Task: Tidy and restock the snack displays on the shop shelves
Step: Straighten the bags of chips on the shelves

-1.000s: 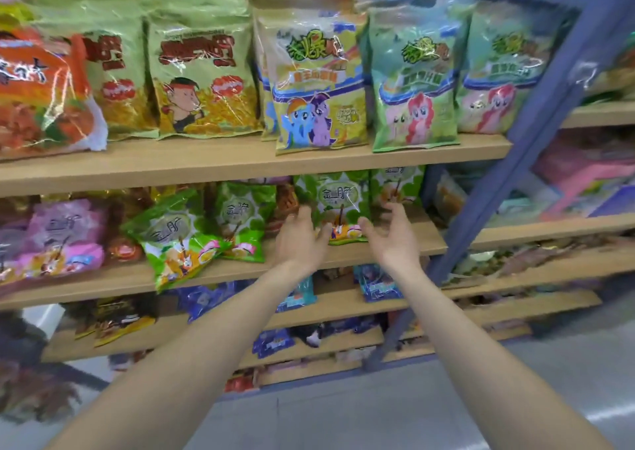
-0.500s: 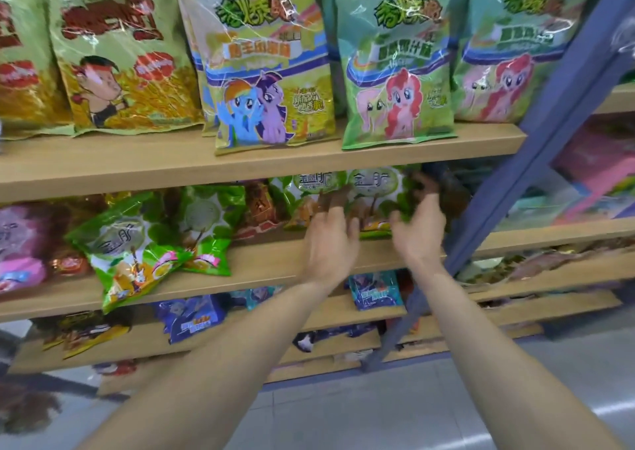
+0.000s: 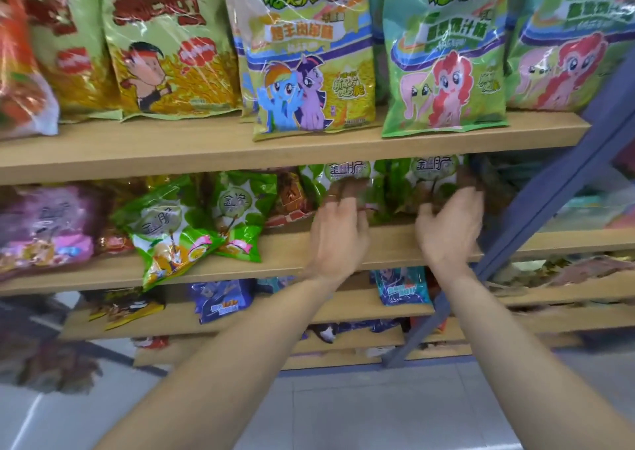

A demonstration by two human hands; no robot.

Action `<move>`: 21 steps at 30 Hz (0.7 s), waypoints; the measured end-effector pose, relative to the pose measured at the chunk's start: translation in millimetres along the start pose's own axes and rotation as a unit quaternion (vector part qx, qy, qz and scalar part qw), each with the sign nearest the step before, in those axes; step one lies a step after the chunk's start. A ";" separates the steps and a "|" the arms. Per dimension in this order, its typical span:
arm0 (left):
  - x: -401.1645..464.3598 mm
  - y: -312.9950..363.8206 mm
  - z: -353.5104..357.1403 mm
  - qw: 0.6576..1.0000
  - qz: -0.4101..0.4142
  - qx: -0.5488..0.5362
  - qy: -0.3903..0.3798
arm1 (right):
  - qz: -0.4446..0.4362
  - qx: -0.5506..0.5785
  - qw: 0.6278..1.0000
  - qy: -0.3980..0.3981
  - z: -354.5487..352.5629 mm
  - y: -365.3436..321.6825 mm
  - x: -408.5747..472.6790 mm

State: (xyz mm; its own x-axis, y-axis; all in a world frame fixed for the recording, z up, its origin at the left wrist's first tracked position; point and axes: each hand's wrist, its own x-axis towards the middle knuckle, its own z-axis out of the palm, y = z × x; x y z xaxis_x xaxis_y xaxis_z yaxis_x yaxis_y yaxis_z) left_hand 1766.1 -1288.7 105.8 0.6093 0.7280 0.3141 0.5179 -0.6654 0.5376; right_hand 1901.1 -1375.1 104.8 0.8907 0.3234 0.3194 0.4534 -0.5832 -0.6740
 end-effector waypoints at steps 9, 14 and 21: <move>-48.1 -148.2 -85.8 0.953 -0.120 0.193 0.200 | -0.116 0.059 0.978 -0.163 75.9 -125.7 -103.9; -65.2 -192.0 -112.4 0.944 -0.211 0.169 0.186 | -0.094 -0.012 0.979 -0.180 99.4 -170.4 -135.5; -77.4 -212.4 -125.0 0.968 -0.208 -0.020 0.137 | -0.046 0.002 0.983 -0.178 104.7 -187.6 -149.7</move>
State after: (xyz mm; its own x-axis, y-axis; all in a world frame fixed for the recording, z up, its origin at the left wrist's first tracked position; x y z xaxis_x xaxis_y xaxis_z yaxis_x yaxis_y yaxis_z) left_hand 1533.9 -1183.1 65.1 0.1682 0.9515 0.2574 0.6571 -0.3029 0.6903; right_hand 1679.3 -1236.2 113.8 0.7775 0.6160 0.1264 0.5317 -0.5367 -0.6552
